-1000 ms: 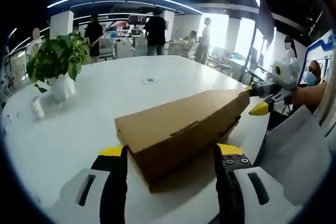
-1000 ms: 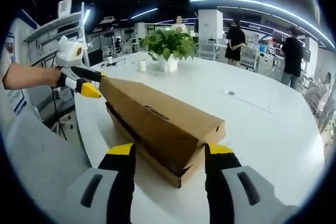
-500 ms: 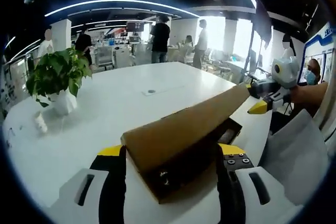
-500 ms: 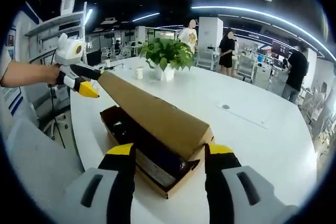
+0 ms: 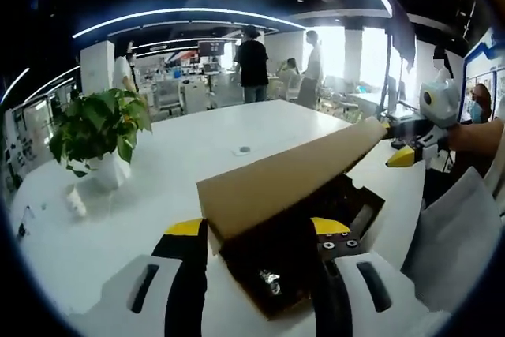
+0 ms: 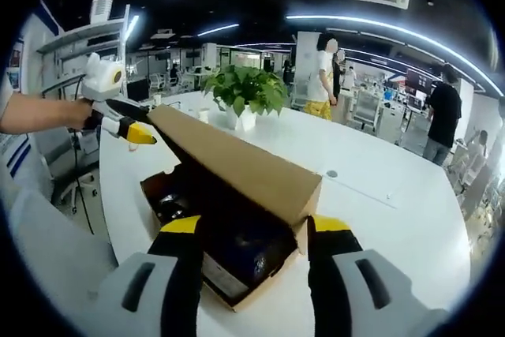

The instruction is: Operate the shoe box by opening the lid, removing the specified soft item, and placing it in the target area until the item is outside and the box remains undamaged.

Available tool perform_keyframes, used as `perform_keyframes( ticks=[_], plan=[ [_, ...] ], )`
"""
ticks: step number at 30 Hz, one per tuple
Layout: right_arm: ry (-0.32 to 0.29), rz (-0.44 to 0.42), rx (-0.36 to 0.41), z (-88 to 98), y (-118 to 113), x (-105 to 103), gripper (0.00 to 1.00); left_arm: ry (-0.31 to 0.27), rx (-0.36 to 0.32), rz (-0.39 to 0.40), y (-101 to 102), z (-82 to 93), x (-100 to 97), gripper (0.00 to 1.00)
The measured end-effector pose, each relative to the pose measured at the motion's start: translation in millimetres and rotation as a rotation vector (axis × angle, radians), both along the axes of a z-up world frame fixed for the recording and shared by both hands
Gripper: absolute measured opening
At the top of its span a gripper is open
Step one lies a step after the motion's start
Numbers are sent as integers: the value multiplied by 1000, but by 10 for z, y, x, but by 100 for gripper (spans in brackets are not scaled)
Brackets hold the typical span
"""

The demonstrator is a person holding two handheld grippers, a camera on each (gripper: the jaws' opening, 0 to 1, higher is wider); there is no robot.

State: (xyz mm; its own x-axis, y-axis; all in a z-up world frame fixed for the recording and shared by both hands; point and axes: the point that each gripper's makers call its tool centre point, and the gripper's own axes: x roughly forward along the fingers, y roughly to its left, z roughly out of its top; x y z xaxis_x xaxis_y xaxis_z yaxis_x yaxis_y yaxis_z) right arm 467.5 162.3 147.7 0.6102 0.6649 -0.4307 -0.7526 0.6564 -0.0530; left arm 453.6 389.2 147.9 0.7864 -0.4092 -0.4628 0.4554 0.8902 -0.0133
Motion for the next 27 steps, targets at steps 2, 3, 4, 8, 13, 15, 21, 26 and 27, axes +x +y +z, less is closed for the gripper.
perform_keyframes(
  ticks=[2,3,4,8,13,15,21,26,27],
  plan=[
    [-6,0,-2,14,6,37,49,-9,9,9,42,14,65,41],
    [-8,-1,-1,22,8,47,49,-19,30,31,93,23,115,37],
    [-9,-2,-1,32,10,67,50,-23,39,43,120,24,141,33],
    [-15,-5,-2,54,15,136,49,-31,40,86,226,42,240,19],
    [-23,-5,-8,83,29,222,50,-43,65,121,315,66,362,6],
    [-25,-8,-9,97,33,261,50,-45,65,127,329,76,400,5],
    [-36,-8,-13,112,35,359,49,-40,62,154,356,88,506,4],
    [-43,-26,-8,132,-26,482,41,-33,66,187,382,98,593,2],
    [-43,-28,-8,132,-30,491,39,-29,55,194,390,98,610,2]
  ],
)
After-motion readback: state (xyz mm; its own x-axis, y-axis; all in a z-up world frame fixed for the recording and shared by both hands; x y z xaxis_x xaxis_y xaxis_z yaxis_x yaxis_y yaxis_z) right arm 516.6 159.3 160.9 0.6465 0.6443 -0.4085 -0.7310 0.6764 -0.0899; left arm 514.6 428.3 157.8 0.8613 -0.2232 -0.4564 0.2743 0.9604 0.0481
